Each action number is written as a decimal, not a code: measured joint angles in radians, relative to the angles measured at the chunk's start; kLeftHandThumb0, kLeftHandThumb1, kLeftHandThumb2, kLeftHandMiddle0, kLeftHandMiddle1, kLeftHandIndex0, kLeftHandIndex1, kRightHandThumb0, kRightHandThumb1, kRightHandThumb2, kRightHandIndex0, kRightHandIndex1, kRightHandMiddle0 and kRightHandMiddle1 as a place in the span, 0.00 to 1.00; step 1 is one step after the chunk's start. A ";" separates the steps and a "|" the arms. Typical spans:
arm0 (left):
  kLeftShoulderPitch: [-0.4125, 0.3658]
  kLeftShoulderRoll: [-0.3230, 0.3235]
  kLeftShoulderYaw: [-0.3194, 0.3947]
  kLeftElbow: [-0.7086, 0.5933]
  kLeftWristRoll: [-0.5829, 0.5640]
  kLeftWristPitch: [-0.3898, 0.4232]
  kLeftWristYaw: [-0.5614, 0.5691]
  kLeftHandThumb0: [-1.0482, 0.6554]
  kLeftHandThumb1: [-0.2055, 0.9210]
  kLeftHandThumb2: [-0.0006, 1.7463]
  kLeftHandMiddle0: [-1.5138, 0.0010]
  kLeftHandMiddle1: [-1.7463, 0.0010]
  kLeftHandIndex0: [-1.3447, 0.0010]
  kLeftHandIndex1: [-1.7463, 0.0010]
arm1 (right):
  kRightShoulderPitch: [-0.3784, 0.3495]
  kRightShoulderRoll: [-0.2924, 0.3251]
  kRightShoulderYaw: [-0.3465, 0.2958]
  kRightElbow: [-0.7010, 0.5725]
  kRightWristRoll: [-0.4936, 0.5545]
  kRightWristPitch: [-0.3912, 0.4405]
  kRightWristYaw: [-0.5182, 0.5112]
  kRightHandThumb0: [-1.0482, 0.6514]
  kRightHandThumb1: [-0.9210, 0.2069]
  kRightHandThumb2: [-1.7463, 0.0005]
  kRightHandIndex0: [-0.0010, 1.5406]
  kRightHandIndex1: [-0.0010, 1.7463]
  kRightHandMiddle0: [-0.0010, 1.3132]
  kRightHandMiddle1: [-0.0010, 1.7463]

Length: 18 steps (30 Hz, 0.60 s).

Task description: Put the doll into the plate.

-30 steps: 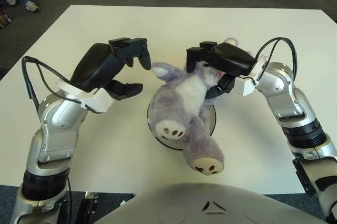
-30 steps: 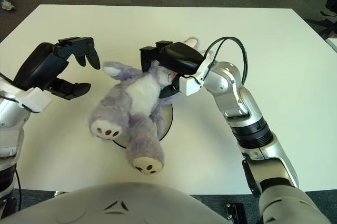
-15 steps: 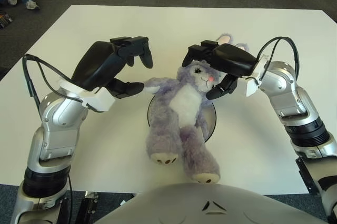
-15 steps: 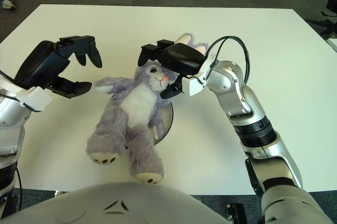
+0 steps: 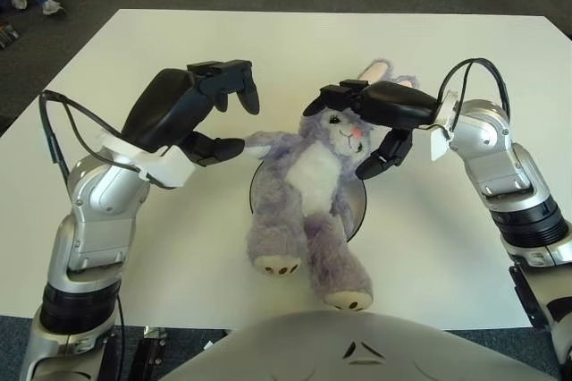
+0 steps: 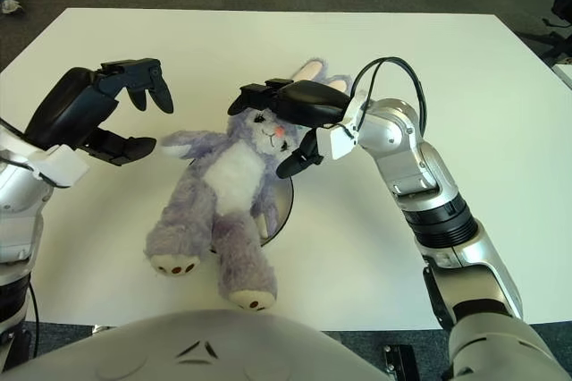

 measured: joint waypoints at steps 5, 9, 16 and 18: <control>-0.002 0.000 -0.001 0.001 0.001 0.001 0.000 0.61 0.34 0.81 0.54 0.00 0.55 0.12 | -0.002 -0.006 -0.003 -0.011 0.035 0.018 0.025 0.25 0.44 0.52 0.01 0.14 0.00 0.26; -0.002 -0.001 -0.002 0.000 0.012 0.016 0.000 0.61 0.34 0.81 0.54 0.00 0.56 0.10 | -0.007 -0.006 -0.006 -0.012 0.073 0.017 0.044 0.24 0.38 0.54 0.03 0.12 0.00 0.21; -0.003 -0.013 -0.007 -0.004 0.018 0.050 0.000 0.61 0.33 0.82 0.53 0.00 0.55 0.11 | -0.036 -0.039 -0.053 -0.005 0.142 0.003 0.078 0.22 0.27 0.58 0.06 0.09 0.00 0.19; -0.004 -0.020 -0.009 -0.006 0.025 0.067 0.001 0.61 0.32 0.82 0.52 0.00 0.54 0.12 | -0.054 -0.072 -0.083 -0.005 0.138 0.006 0.082 0.23 0.26 0.59 0.07 0.09 0.00 0.20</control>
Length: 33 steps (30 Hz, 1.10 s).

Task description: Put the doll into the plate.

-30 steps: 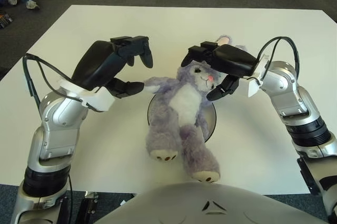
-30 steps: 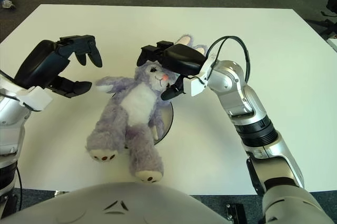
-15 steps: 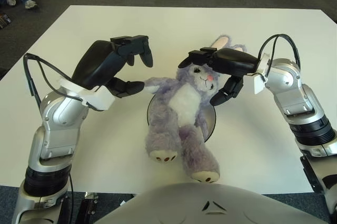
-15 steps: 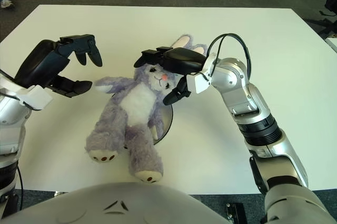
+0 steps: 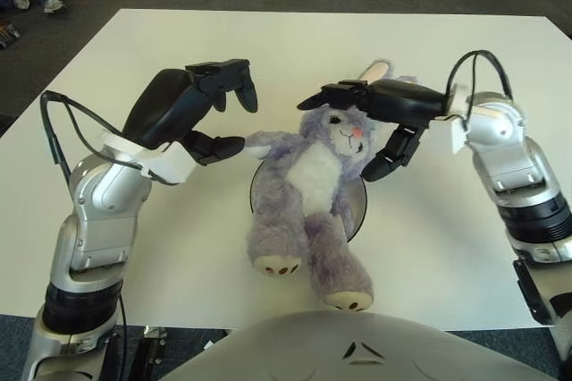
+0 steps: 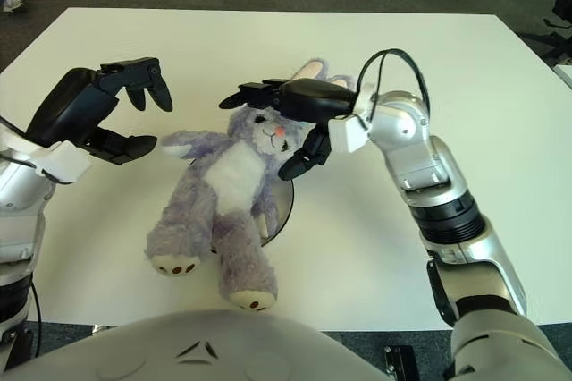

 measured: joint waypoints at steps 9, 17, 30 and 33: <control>-0.013 -0.032 -0.007 -0.002 0.037 0.096 0.002 0.61 0.30 0.86 0.57 0.00 0.53 0.03 | -0.025 -0.049 -0.057 -0.059 -0.084 0.073 -0.055 0.26 0.40 0.55 0.11 0.09 0.00 0.31; -0.050 -0.097 -0.014 -0.005 0.041 0.185 0.036 0.61 0.30 0.88 0.58 0.00 0.53 0.00 | -0.005 -0.027 -0.064 -0.087 -0.184 0.143 -0.154 0.27 0.48 0.51 0.18 0.13 0.00 0.38; -0.109 -0.137 -0.008 0.056 -0.006 0.221 0.073 0.61 0.29 0.88 0.57 0.00 0.53 0.00 | 0.000 -0.018 -0.072 -0.092 -0.254 0.243 -0.214 0.25 0.49 0.51 0.29 0.72 0.00 0.43; -0.120 -0.135 -0.001 0.087 -0.020 0.213 0.078 0.61 0.29 0.88 0.57 0.00 0.53 0.00 | -0.005 -0.018 -0.072 -0.081 -0.277 0.243 -0.234 0.25 0.50 0.51 0.34 0.86 0.00 0.44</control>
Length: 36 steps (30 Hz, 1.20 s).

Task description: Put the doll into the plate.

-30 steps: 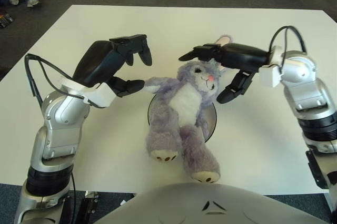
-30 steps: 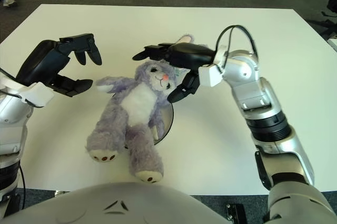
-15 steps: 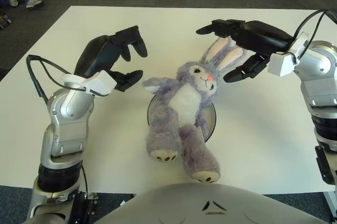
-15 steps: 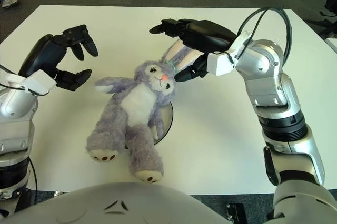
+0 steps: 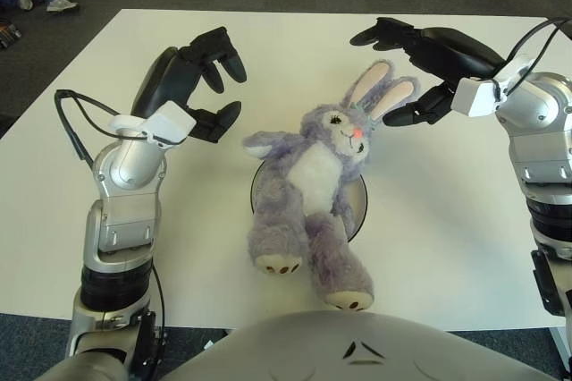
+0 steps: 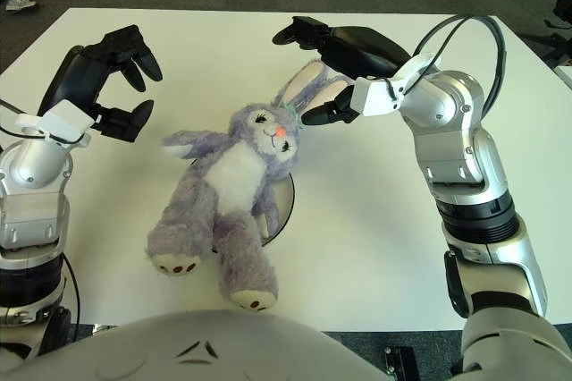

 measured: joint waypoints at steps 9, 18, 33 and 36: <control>-0.004 -0.037 0.008 0.043 -0.062 -0.057 0.062 0.61 0.29 0.88 0.57 0.00 0.53 0.00 | -0.002 0.000 -0.007 0.044 -0.038 -0.025 -0.064 0.26 0.52 0.50 0.47 0.99 0.00 0.50; -0.060 -0.122 0.020 0.198 -0.190 -0.201 0.135 0.61 0.31 0.87 0.58 0.00 0.54 0.00 | 0.008 0.014 -0.035 0.108 -0.027 -0.051 -0.130 0.27 0.51 0.49 0.71 1.00 0.00 0.60; -0.103 -0.194 0.039 0.430 -0.299 -0.364 0.209 0.61 0.33 0.84 0.50 0.01 0.62 0.06 | 0.070 0.151 -0.109 0.220 0.093 -0.034 -0.274 0.35 0.59 0.41 0.80 1.00 0.13 0.70; -0.109 -0.211 0.039 0.448 -0.326 -0.380 0.210 0.61 0.35 0.83 0.50 0.02 0.64 0.05 | 0.070 0.179 -0.120 0.220 0.109 -0.002 -0.292 0.39 0.60 0.38 0.77 1.00 0.15 0.72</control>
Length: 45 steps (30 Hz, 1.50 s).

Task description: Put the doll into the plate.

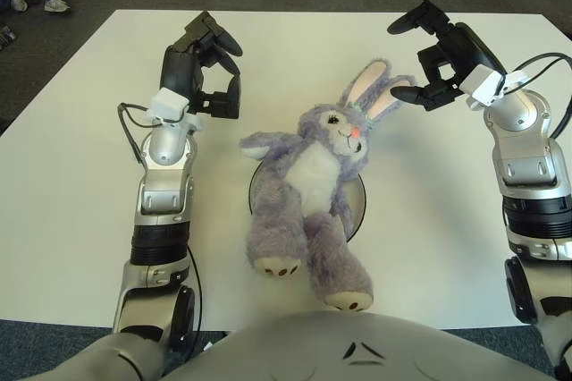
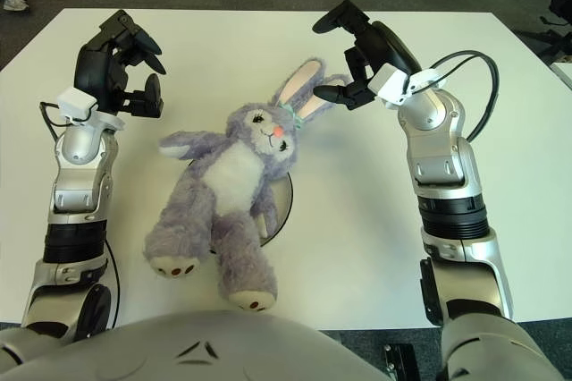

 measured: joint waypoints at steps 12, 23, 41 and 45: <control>-0.041 -0.022 0.008 0.164 -0.104 -0.132 -0.017 0.61 0.38 0.80 0.50 0.04 0.68 0.03 | 0.006 0.080 -0.074 0.009 0.160 0.063 -0.025 0.56 0.57 0.31 0.48 0.95 0.37 0.87; -0.084 -0.014 0.021 0.277 -0.196 -0.150 -0.090 0.61 0.41 0.79 0.64 0.00 0.61 0.00 | 0.006 0.145 -0.148 0.117 0.337 0.089 -0.030 0.61 0.67 0.20 0.51 0.85 0.42 1.00; -0.085 -0.014 0.024 0.302 -0.218 -0.124 -0.099 0.61 0.43 0.78 0.57 0.02 0.69 0.00 | 0.016 0.176 -0.193 0.213 0.377 0.014 -0.099 0.62 0.74 0.10 0.53 0.96 0.42 1.00; -0.085 -0.014 0.026 0.312 -0.214 -0.126 -0.099 0.61 0.43 0.78 0.54 0.03 0.72 0.00 | 0.031 0.186 -0.196 0.243 0.385 0.005 -0.100 0.62 0.75 0.10 0.53 0.96 0.43 1.00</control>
